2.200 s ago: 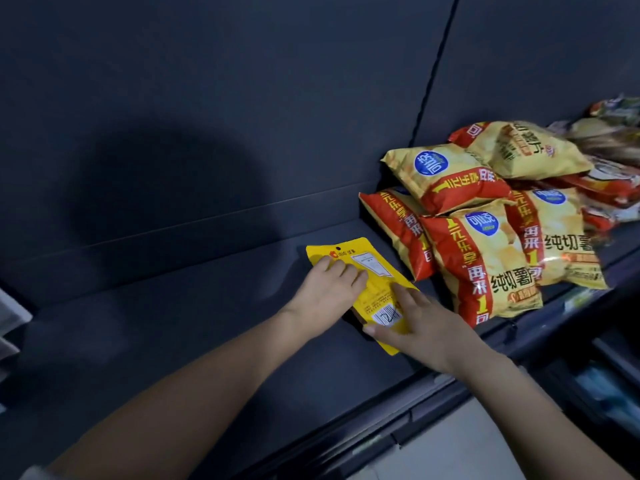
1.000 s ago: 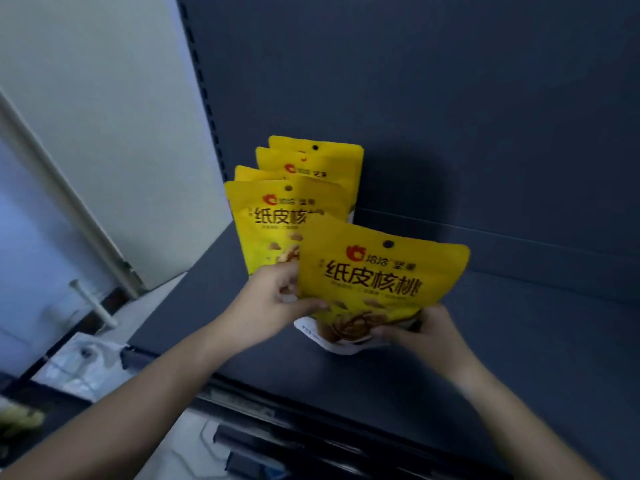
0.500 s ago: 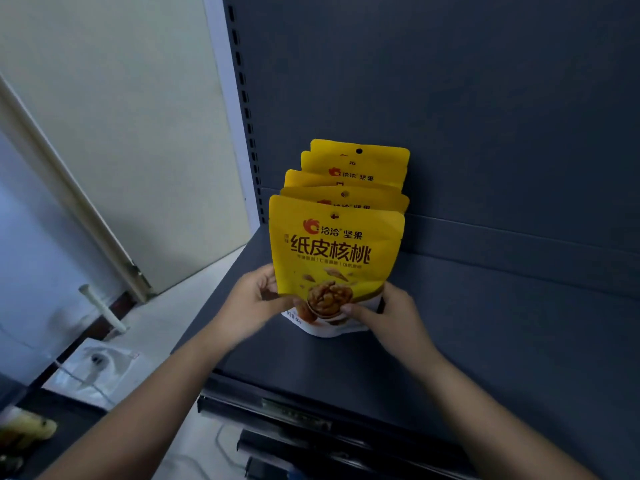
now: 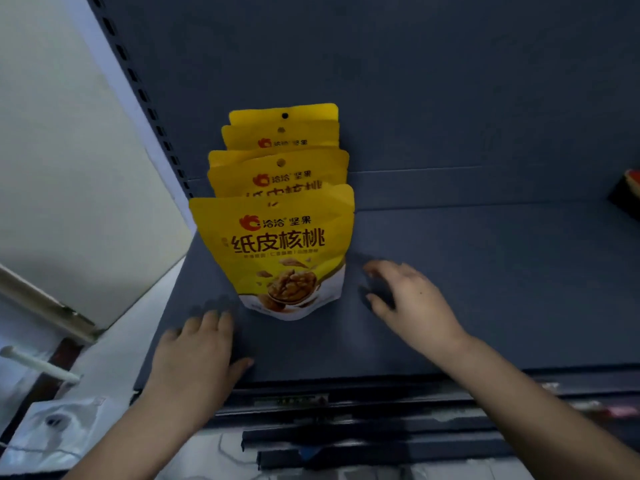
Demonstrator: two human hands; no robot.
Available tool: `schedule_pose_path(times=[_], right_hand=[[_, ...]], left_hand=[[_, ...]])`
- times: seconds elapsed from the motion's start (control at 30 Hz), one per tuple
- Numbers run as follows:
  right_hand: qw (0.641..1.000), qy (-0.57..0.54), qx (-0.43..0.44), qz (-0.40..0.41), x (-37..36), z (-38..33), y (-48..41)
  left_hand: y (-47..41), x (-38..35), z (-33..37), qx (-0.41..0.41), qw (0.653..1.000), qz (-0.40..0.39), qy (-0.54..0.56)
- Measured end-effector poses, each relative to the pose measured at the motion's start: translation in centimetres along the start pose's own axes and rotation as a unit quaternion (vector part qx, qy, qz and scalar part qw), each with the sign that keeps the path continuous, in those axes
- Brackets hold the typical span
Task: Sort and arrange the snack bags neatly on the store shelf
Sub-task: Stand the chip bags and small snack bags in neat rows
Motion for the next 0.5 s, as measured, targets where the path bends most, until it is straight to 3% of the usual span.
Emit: schedule_pose_path(times=[0.13, 0.23, 0.33, 0.5], right_hand=[[0.99, 0.134, 0.038, 0.009, 2.2, 2.2, 2.3], [0.981, 0.192, 0.033, 0.018, 4.3, 4.3, 3.6], [0.973, 0.227, 0.019, 0.038, 7.0, 7.0, 5.3], [0.962, 0.269, -0.017, 0.051, 12.8, 12.9, 9.8]], left_hand=[[1.0, 2.4, 5.8, -0.142, 0.985, -0.02, 0.095], [-0.2, 3.8, 11.0, -0.218, 0.955, 0.011, 0.2], [-2.1, 4.5, 16.1, -0.299, 0.937, 0.085, 0.159], [-3.8, 6.3, 24.1, -0.329, 0.927, 0.133, 0.119]])
Point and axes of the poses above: each hand's wrist, its own y-axis away from the middle knuckle, its own x-axis out of the back of the hand, z = x × y, the point moved 4 cm from there along -y, towards the middle knuckle, and after that the axes turned 1 degree about x, right-handed, at the moved point
